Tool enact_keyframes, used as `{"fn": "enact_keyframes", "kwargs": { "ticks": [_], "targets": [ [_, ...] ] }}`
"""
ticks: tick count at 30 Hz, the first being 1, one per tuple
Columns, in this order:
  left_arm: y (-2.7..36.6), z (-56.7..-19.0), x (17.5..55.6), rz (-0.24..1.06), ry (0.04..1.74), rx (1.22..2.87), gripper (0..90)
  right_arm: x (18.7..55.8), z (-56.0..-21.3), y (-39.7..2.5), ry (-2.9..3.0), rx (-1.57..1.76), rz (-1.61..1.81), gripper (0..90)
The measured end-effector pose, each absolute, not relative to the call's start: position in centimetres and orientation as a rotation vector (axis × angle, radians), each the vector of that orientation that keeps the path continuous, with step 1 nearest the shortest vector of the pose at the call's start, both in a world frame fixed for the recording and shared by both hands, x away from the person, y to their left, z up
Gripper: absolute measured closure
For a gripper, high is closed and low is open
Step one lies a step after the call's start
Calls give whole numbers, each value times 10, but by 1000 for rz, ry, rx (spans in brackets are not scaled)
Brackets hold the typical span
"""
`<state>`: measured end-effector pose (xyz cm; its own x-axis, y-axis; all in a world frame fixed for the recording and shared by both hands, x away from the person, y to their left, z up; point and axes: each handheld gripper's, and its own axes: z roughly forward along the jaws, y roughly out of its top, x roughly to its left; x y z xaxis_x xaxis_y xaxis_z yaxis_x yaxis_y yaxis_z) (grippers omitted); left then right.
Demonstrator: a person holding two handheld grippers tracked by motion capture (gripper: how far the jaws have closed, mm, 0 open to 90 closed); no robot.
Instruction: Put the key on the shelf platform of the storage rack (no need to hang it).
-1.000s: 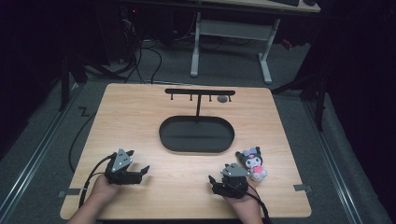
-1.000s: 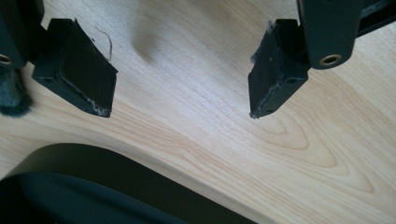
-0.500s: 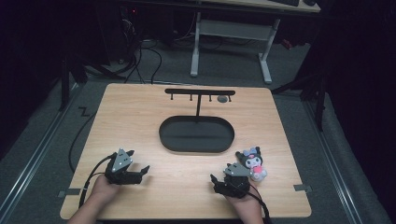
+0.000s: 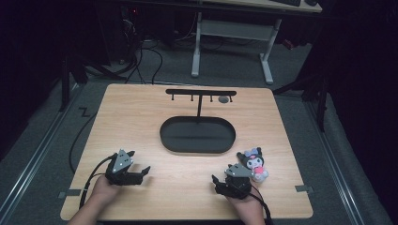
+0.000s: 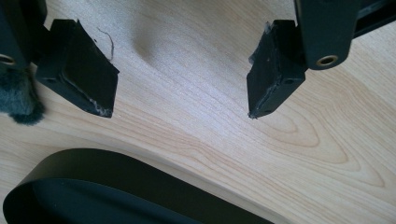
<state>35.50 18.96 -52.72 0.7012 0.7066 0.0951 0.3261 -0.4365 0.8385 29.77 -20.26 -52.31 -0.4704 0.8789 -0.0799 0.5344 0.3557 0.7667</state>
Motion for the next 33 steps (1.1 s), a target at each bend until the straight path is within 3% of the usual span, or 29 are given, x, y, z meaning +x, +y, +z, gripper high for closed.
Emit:
{"fn": "enact_keyframes", "kwargs": {
  "ticks": [20,33],
  "targets": [
    [190,-527,355,555,788,2041,154,298,-517,-202,2218,1274,872,278],
    [191,-526,355,562,788,2031,154,297,-510,-204,2181,1328,858,237]
  ]
}}
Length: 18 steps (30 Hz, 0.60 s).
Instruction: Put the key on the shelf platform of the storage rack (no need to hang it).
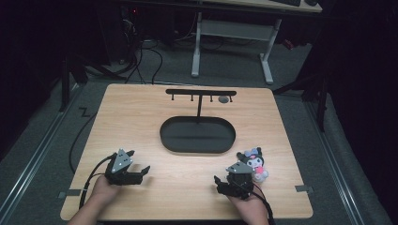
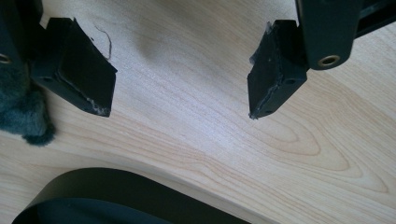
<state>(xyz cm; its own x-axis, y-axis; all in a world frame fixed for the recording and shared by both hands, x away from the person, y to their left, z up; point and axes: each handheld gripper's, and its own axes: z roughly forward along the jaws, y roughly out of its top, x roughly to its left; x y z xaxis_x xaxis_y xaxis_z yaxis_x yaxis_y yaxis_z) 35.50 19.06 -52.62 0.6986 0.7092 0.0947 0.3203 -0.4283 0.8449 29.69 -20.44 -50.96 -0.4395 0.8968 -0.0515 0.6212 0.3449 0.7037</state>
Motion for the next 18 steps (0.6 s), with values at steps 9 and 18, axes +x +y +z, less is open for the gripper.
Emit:
{"fn": "enact_keyframes", "kwargs": {
  "ticks": [9,18],
  "targets": [
    [191,-527,355,560,787,2028,154,303,-506,-205,2232,1385,803,237],
    [192,-526,355,554,786,2019,154,310,-503,-202,2280,1396,729,237]
  ]
}}
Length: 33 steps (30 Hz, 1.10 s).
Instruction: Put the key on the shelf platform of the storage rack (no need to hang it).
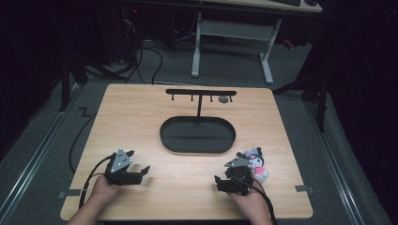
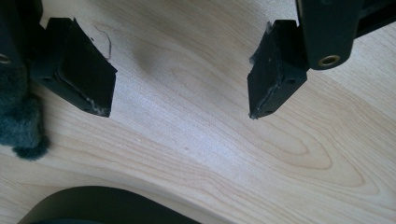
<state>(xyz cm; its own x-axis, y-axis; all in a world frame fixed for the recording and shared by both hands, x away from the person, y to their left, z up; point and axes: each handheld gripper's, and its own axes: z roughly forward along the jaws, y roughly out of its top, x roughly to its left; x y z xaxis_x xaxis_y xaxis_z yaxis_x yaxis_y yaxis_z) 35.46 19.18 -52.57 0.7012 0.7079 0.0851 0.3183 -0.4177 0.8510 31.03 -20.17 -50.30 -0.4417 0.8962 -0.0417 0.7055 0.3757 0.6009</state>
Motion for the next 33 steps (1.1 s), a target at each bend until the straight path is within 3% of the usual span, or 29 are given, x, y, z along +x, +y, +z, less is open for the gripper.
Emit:
{"fn": "enact_keyframes", "kwargs": {
  "ticks": [33],
  "targets": [
    [191,-527,354,553,786,2032,154,326,-492,-184,2464,1374,473,253]
  ]
}}
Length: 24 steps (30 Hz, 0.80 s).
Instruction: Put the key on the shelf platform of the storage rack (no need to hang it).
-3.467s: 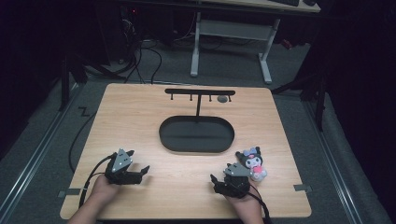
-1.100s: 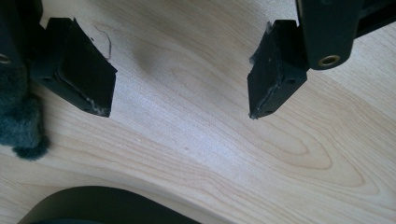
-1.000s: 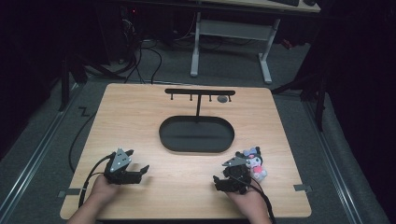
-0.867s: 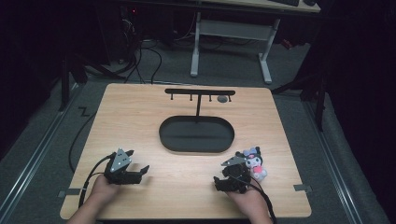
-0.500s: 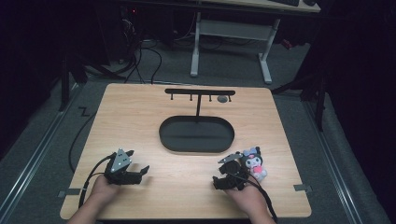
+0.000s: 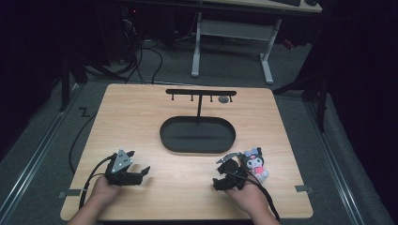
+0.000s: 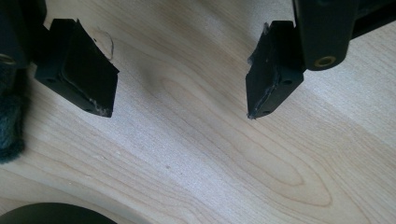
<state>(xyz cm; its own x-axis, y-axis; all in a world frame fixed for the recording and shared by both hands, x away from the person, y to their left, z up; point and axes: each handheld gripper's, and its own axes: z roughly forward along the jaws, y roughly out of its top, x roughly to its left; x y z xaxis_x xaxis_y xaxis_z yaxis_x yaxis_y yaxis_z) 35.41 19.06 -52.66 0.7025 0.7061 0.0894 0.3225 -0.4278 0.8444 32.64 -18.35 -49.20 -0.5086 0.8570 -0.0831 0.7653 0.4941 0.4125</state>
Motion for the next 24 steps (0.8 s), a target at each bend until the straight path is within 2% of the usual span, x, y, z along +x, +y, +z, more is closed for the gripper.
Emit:
{"fn": "enact_keyframes", "kwargs": {
  "ticks": [15,24],
  "targets": [
    [191,-527,355,551,790,2029,154,330,-474,-193,2494,1433,403,253],
    [191,-527,355,551,791,2030,155,332,-458,-209,2490,1455,373,282]
  ]
}}
